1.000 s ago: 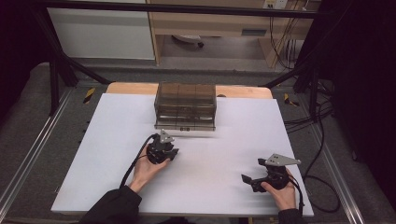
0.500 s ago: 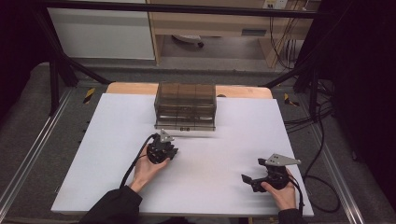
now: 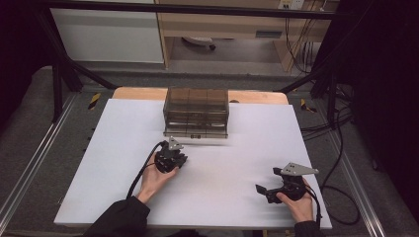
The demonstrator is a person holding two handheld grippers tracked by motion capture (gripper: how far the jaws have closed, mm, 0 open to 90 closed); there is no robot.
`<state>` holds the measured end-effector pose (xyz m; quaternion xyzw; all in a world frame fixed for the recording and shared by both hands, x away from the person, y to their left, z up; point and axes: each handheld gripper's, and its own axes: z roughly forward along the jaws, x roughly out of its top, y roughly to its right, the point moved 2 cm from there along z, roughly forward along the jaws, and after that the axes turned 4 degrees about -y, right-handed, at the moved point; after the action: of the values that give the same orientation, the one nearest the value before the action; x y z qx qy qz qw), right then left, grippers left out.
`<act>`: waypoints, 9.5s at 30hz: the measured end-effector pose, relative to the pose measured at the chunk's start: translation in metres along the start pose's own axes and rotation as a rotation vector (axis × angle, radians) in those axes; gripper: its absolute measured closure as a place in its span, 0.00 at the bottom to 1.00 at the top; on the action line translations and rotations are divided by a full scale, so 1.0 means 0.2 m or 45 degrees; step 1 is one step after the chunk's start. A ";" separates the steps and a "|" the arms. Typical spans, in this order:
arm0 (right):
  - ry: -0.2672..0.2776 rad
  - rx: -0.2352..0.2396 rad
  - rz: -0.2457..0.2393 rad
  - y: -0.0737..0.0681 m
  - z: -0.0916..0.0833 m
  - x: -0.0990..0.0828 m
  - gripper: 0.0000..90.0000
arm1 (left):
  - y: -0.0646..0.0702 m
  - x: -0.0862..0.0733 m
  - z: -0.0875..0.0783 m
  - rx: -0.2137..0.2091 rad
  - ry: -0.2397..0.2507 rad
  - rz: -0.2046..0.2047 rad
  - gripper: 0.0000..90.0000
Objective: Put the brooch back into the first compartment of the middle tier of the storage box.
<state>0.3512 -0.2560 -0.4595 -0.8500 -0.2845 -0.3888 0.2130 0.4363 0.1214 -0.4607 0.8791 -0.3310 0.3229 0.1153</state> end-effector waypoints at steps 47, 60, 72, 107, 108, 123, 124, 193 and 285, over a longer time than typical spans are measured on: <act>0.000 0.002 -0.001 0.00 0.00 0.00 0.01 | -0.03 0.00 -0.03 0.002 0.006 0.003 0.98; -0.001 0.004 -0.001 0.00 0.00 0.00 0.01 | -0.04 0.00 -0.06 -0.011 0.018 -0.004 0.98; -0.001 0.007 0.002 0.00 0.00 0.00 0.01 | -0.06 0.01 -0.12 -0.013 0.051 -0.011 0.98; -0.001 0.003 -0.001 0.00 0.00 0.00 0.01 | -0.13 0.05 -0.24 -0.014 0.100 -0.049 0.98; -0.001 0.002 -0.001 0.00 0.00 0.00 0.01 | -0.13 0.05 -0.25 -0.014 0.103 -0.053 0.98; -0.001 0.001 0.002 0.00 -0.01 0.00 0.01 | -0.14 0.07 -0.28 -0.010 0.104 -0.053 0.98; 0.001 0.001 0.002 0.00 -0.01 0.00 0.01 | -0.14 0.08 -0.28 -0.010 0.103 -0.053 0.98; -0.004 0.002 0.001 0.00 0.00 0.00 0.01 | -0.30 0.37 -0.22 0.055 0.121 -0.128 0.98; 0.002 0.001 -0.001 0.00 -0.01 0.00 0.01 | -0.31 0.33 -0.19 0.088 0.142 -0.067 0.58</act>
<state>0.3502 -0.2567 -0.4585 -0.8495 -0.2849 -0.3895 0.2134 0.4956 0.1504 -0.3882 0.8717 -0.2894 0.3795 0.1115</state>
